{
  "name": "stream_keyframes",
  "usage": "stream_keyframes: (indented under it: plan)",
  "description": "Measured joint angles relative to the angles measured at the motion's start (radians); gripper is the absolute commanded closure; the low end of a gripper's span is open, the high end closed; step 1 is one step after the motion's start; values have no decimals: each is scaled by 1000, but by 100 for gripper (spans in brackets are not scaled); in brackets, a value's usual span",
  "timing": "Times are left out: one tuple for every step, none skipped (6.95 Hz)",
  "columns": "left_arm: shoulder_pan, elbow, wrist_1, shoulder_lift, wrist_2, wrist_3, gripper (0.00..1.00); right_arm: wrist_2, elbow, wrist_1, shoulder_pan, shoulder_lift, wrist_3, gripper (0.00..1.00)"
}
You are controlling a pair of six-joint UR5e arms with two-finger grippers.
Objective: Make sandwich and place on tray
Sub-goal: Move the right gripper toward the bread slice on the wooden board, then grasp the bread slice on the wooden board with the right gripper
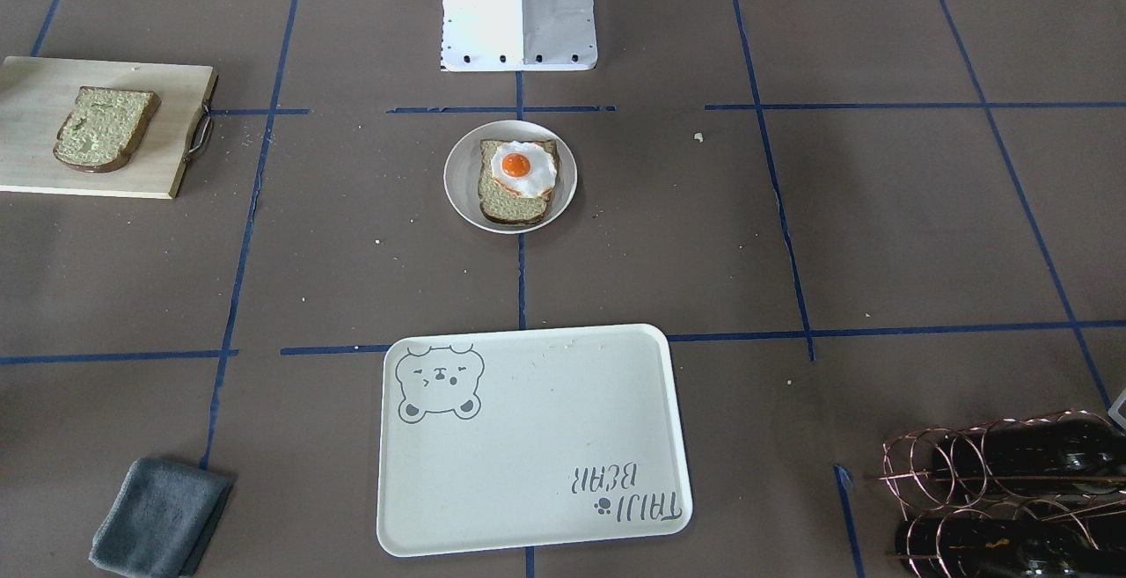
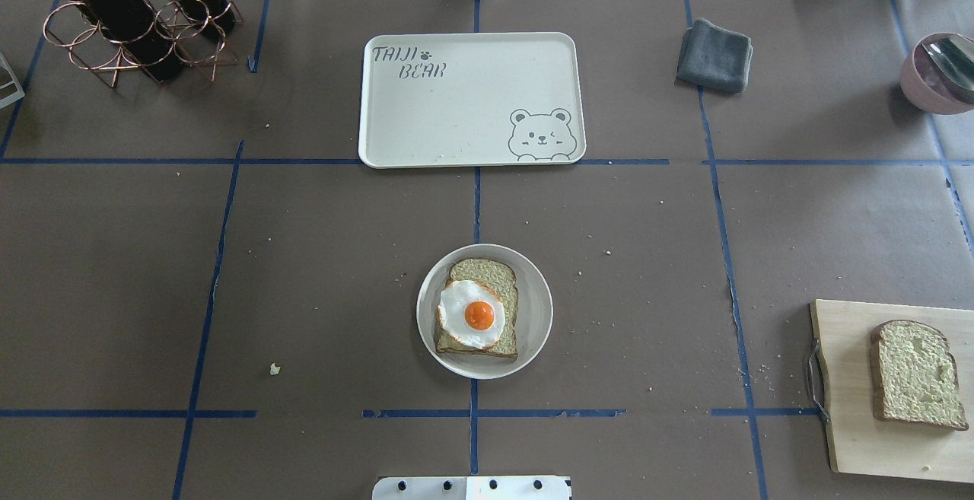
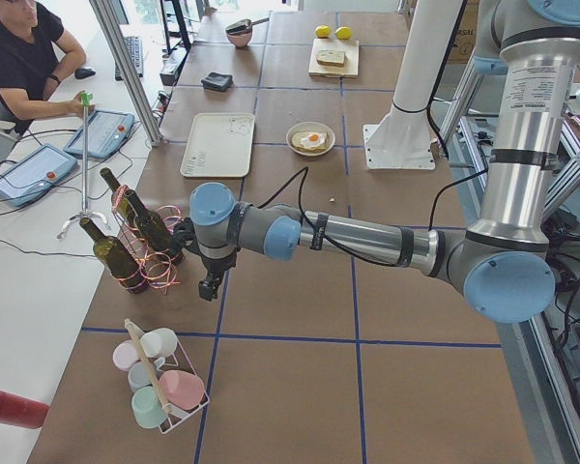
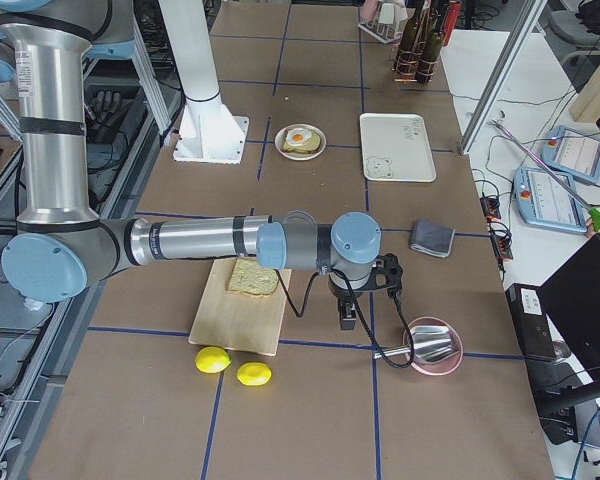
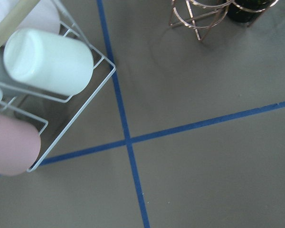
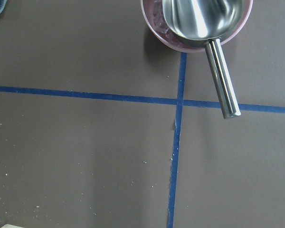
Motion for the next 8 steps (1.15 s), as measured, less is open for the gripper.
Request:
stream_keyframes:
  plan:
    - [45, -5, -78, -5, 0, -31, 0, 13, 16, 0, -18, -4, 8, 0]
    - [76, -12, -109, -30, -1, -60, 0, 20, 49, 0, -43, -15, 46, 0]
    - [106, -11, -115, -66, 0, -74, 0, 21, 105, 1, -82, -42, 126, 0]
    - [144, -13, -117, -86, 1, -105, 0, 18, 170, 2, -124, -80, 208, 0]
    - [187, -18, -129, -99, 2, -190, 0, 15, 227, 19, -159, -126, 288, 0]
    - [222, -24, -161, -108, 4, -297, 0, 10, 258, 95, -189, -186, 366, 0]
    - [251, -29, -204, -113, 6, -390, 0, -3, 268, 242, -231, -261, 470, 0]
    - [279, -36, -239, -117, 7, -472, 0, -31, 268, 430, -292, -340, 603, 1]
